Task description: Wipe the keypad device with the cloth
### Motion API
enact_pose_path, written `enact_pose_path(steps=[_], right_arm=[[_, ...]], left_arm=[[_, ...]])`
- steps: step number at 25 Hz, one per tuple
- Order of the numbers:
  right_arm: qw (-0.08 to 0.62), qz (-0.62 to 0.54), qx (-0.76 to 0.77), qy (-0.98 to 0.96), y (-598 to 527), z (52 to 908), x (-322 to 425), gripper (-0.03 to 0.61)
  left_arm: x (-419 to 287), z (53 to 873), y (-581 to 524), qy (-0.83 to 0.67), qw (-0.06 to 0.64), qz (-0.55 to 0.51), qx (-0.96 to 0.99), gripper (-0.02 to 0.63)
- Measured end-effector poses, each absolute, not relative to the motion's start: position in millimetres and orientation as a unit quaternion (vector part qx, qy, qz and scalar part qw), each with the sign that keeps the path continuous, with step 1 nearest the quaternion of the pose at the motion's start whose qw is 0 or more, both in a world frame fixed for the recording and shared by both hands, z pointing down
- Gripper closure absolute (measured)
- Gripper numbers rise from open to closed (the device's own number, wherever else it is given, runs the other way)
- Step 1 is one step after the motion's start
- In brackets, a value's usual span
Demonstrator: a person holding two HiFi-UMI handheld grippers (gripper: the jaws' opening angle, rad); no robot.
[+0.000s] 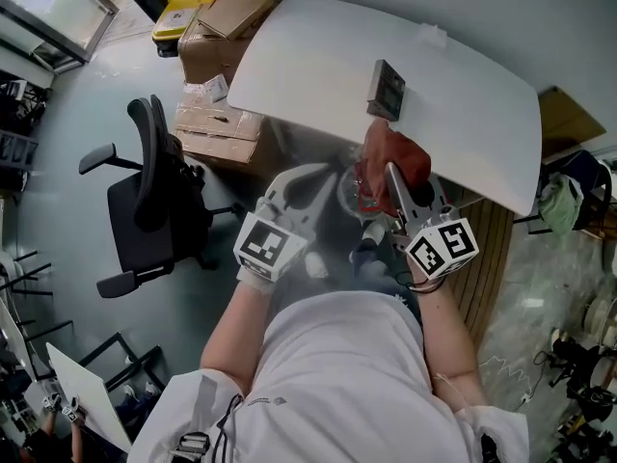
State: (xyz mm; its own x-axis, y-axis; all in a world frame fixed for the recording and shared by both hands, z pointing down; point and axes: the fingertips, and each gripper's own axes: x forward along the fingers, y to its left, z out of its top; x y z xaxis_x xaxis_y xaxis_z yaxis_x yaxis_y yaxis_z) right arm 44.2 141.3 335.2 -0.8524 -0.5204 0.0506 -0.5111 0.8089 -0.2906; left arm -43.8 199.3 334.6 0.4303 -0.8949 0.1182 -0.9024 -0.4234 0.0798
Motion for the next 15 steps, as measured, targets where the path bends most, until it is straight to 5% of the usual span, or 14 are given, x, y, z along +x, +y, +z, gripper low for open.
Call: enact_pose_path(steps=[15], right_arm=[[-0.019, -0.151, -0.284, 0.947, 182.9, 346.7, 51.2, 0.526]], left_arm=[[-45.9, 343.2, 236.6, -0.528, 0.097, 0.012, 0.844, 0.595]])
